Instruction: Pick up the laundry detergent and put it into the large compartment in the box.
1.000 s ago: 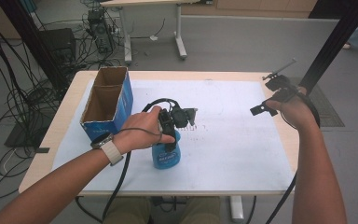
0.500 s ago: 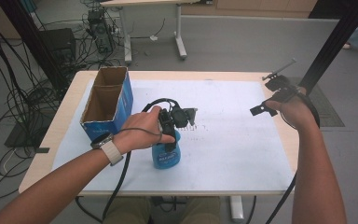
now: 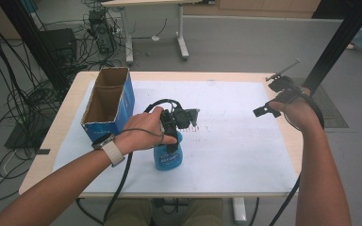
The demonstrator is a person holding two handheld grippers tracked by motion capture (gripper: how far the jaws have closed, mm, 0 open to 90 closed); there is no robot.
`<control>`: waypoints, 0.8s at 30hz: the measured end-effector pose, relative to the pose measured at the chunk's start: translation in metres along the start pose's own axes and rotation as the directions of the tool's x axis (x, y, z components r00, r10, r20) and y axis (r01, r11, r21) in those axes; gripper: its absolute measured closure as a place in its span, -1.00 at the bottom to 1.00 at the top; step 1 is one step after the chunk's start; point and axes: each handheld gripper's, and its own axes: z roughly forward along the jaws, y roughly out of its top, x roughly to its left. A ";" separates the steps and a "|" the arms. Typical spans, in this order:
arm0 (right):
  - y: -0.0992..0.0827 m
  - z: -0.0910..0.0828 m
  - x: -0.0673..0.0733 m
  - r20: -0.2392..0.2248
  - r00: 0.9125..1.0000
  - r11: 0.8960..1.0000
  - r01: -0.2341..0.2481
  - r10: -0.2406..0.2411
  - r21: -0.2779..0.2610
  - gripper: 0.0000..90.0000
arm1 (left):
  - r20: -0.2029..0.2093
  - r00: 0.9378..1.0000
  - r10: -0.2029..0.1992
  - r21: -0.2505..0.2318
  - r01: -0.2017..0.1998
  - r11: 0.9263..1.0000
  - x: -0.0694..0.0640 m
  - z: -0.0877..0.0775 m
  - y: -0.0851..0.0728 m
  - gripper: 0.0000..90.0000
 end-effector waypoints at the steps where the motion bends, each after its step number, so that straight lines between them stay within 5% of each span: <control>1: 0.000 0.000 0.000 0.001 1.000 1.000 -0.003 0.003 -0.001 -0.75 | 0.000 1.000 0.002 -0.003 -0.002 1.000 0.000 0.000 -0.001 -0.15; 11: -0.004 -0.003 0.001 0.005 1.000 1.000 -0.008 0.008 -0.002 -0.75 | 0.009 0.999 -0.034 -0.005 0.034 0.999 -0.001 -0.005 -0.004 -0.15; 24: -0.005 -0.007 0.005 0.008 1.000 1.000 0.000 0.001 -0.011 -0.75 | 0.010 0.990 -0.142 -0.030 0.143 0.989 0.000 -0.030 -0.017 -0.15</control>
